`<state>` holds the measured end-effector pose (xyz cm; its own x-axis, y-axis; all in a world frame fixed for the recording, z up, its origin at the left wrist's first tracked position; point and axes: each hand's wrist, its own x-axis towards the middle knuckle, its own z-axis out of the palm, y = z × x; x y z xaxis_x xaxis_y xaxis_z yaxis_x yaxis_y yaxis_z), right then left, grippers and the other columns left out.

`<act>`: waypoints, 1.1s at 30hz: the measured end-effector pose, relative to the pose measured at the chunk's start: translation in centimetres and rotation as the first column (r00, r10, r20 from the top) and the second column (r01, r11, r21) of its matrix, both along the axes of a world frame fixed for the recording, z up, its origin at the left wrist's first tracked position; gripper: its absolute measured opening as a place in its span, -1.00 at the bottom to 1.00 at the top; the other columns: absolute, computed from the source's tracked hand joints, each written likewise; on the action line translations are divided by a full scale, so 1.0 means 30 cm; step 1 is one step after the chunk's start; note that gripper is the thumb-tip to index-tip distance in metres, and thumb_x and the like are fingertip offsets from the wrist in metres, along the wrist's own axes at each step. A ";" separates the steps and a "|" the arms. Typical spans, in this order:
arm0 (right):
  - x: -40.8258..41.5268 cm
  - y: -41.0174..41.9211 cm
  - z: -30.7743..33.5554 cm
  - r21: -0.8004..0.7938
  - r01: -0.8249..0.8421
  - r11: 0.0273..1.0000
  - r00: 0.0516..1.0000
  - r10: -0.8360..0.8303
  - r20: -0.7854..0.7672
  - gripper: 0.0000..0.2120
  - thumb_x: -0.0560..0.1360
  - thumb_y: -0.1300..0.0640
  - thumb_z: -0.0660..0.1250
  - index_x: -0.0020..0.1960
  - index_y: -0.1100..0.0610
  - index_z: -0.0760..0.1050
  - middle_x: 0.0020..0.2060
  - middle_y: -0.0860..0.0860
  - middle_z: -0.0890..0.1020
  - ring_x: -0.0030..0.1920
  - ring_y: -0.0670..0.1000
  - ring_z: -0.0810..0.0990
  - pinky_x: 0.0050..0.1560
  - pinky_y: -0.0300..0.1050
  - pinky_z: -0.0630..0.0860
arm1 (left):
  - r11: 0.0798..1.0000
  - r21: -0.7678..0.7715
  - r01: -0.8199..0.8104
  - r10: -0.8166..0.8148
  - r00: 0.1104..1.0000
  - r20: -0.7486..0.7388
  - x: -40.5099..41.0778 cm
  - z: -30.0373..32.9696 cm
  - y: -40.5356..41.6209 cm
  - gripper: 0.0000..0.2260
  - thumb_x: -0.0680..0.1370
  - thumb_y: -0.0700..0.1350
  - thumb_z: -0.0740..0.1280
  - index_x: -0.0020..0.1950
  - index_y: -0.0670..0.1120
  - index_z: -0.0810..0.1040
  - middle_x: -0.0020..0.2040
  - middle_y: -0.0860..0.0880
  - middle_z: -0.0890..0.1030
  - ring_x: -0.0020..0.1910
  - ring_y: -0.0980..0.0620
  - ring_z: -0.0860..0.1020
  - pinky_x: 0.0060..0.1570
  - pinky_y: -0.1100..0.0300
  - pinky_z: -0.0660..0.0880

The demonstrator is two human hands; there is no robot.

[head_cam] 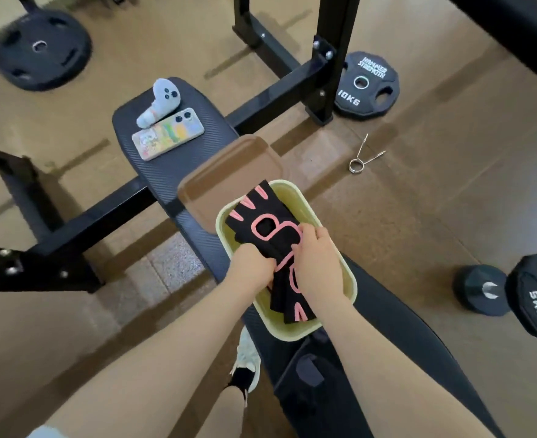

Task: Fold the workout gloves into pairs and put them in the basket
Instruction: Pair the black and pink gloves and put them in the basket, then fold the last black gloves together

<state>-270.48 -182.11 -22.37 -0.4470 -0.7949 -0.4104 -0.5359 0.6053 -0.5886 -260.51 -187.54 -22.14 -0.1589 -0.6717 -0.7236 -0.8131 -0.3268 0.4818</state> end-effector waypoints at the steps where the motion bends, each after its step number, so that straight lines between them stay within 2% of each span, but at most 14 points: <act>1: 0.006 0.000 -0.016 0.030 -0.005 1.000 1.000 0.005 0.004 -0.65 0.52 0.31 0.14 0.30 0.18 0.32 0.20 0.20 0.38 0.16 0.21 0.42 0.10 -0.01 0.42 | 0.998 0.062 0.023 -0.023 1.000 0.006 -0.002 -0.016 0.003 -0.78 0.47 -0.27 0.26 -0.39 -0.18 0.37 -0.37 -0.12 0.46 -0.33 -0.06 0.46 -0.27 0.15 0.42; 3: 0.011 0.006 -0.035 0.130 -0.066 0.989 0.995 0.074 -0.061 -0.57 0.51 0.33 0.14 0.37 0.16 0.24 0.26 0.19 0.34 0.21 0.19 0.40 0.16 0.00 0.43 | 0.979 0.101 0.180 -0.186 0.981 0.059 0.004 -0.036 0.004 -0.71 0.51 -0.24 0.21 -0.41 -0.14 0.30 -0.41 -0.07 0.39 -0.39 -0.01 0.41 -0.33 0.16 0.42; 5: 0.009 0.012 -0.046 0.252 -0.126 0.960 0.975 0.167 -0.148 -0.53 0.53 0.30 0.14 0.41 0.15 0.15 0.32 0.16 0.30 0.24 0.14 0.40 0.16 -0.06 0.42 | 0.940 0.003 0.341 -0.339 0.934 0.110 0.006 -0.037 0.003 -0.73 0.53 -0.25 0.15 -0.38 -0.16 0.34 -0.38 -0.06 0.38 -0.41 0.02 0.36 -0.43 0.20 0.33; 7: 0.006 0.010 -0.054 0.322 -0.140 0.936 0.973 0.191 -0.132 -0.51 0.54 0.27 0.13 0.44 0.17 0.11 0.36 0.16 0.28 0.27 0.12 0.39 0.18 -0.08 0.40 | 0.880 -0.158 0.447 -0.435 0.894 0.103 0.001 -0.029 0.004 -0.85 0.54 -0.26 0.12 -0.05 -0.21 0.49 -0.14 -0.11 0.49 -0.22 -0.04 0.48 -0.24 0.13 0.45; 9: 0.008 0.010 -0.062 0.346 -0.177 0.922 0.971 0.220 -0.091 -0.48 0.55 0.27 0.12 0.47 0.20 0.05 0.40 0.18 0.24 0.32 0.13 0.38 0.27 -0.07 0.37 | 0.798 -0.225 0.559 -0.556 0.827 0.083 0.001 -0.052 0.004 -0.61 0.53 -0.30 0.11 0.36 -0.13 0.31 0.29 -0.13 0.40 0.15 -0.11 0.45 0.06 0.03 0.48; 12: -0.002 0.031 -0.043 0.310 -0.209 0.927 0.974 0.226 -0.018 -0.49 0.56 0.28 0.10 0.48 0.18 0.07 0.44 0.12 0.21 0.34 0.08 0.38 0.32 -0.11 0.35 | 0.678 -0.098 0.728 -0.719 0.685 0.117 -0.003 -0.104 -0.001 -0.42 0.53 -0.29 0.12 0.49 0.05 0.04 0.53 -0.07 0.04 0.43 -0.12 0.20 0.20 0.00 0.42; 15: -0.030 0.093 0.013 0.116 -0.180 0.977 0.983 0.172 0.069 -0.64 0.57 0.28 0.09 0.34 0.13 0.36 0.33 0.03 0.42 0.25 0.01 0.46 0.25 -0.13 0.41 | 0.565 0.021 0.825 -0.809 0.549 0.208 -0.019 -0.127 0.012 -0.37 0.54 -0.23 0.13 0.50 0.10 -0.08 0.54 -0.05 -0.13 0.49 -0.08 0.02 0.24 -0.01 0.39; 17: -0.051 0.154 0.063 -0.108 -0.080 0.991 0.991 0.091 0.100 -0.73 0.55 0.30 0.13 0.16 0.14 0.52 0.11 -0.01 0.58 0.06 -0.15 0.53 0.12 -0.27 0.46 | 0.574 0.049 0.818 -0.806 0.553 0.208 -0.035 -0.124 0.024 -0.37 0.54 -0.22 0.12 0.51 0.07 -0.11 0.54 -0.08 -0.16 0.50 -0.10 -0.05 0.34 -0.02 0.26; 20: -0.093 0.271 0.113 -0.321 0.122 0.939 0.992 -0.106 0.069 -0.76 0.51 0.35 0.14 -0.04 0.17 0.56 -0.18 -0.10 0.57 -0.22 -0.33 0.48 -0.16 -0.50 0.36 | 0.601 -0.031 0.799 -0.774 0.591 0.226 -0.042 -0.109 0.063 -0.43 0.55 -0.18 0.11 0.51 0.00 -0.04 0.54 -0.13 -0.08 0.49 -0.15 -0.04 0.44 -0.03 0.11; 22: -0.125 0.358 0.107 -0.326 0.285 0.901 0.958 -0.282 0.058 -0.75 0.51 0.37 0.12 -0.11 0.12 0.50 -0.26 -0.13 0.53 -0.26 -0.27 0.47 -0.21 -0.47 0.36 | 0.672 -0.173 0.720 -0.697 0.694 0.179 -0.042 -0.089 0.111 -0.49 0.56 -0.20 0.12 0.49 -0.06 0.07 0.52 -0.15 0.07 0.47 -0.17 0.07 0.43 -0.02 0.14; 25: -0.149 0.508 0.033 -0.128 0.406 0.905 0.914 -0.403 0.046 -0.80 0.54 0.32 0.11 -0.07 0.09 0.44 -0.18 -0.05 0.53 -0.21 -0.16 0.48 -0.15 -0.30 0.36 | 0.812 -0.330 0.481 -0.536 0.839 -0.097 -0.036 -0.030 0.210 -0.58 0.54 -0.29 0.11 0.41 -0.17 0.26 0.39 -0.19 0.34 0.38 -0.13 0.27 0.39 0.02 0.22; 27: -0.136 0.619 -0.058 0.042 0.323 0.946 0.946 -0.324 0.026 -0.80 0.54 0.31 0.12 0.03 0.13 0.48 -0.02 0.01 0.53 -0.01 0.00 0.52 -0.01 -0.22 0.36 | 0.707 -0.524 0.474 -0.602 0.793 -0.096 -0.018 -0.012 0.287 -0.62 0.50 -0.24 0.11 0.32 -0.21 0.37 0.31 -0.21 0.43 0.35 -0.17 0.30 0.38 -0.04 0.22; 30: -0.076 0.709 -0.187 0.048 0.037 0.998 0.998 -0.039 0.041 -0.75 0.54 0.32 0.14 0.11 0.18 0.52 0.20 0.11 0.49 0.23 0.14 0.44 0.16 -0.13 0.37 | 0.461 -0.738 0.494 -0.695 0.718 0.047 0.018 -0.018 0.402 -0.63 0.45 -0.19 0.16 0.25 -0.13 0.43 0.32 -0.16 0.43 0.37 -0.14 0.20 0.35 -0.10 0.16; 33: -0.018 0.711 -0.292 0.123 -0.333 0.935 0.934 0.345 -0.089 -0.59 0.56 0.15 0.18 0.40 0.07 0.29 0.48 0.09 0.21 0.48 0.16 0.13 0.44 0.07 0.12 | 0.400 -0.819 0.412 -0.648 0.759 0.065 0.065 -0.036 0.518 -0.67 0.43 -0.29 0.17 0.16 -0.15 0.50 0.21 -0.15 0.51 0.25 -0.12 0.32 0.25 -0.03 0.28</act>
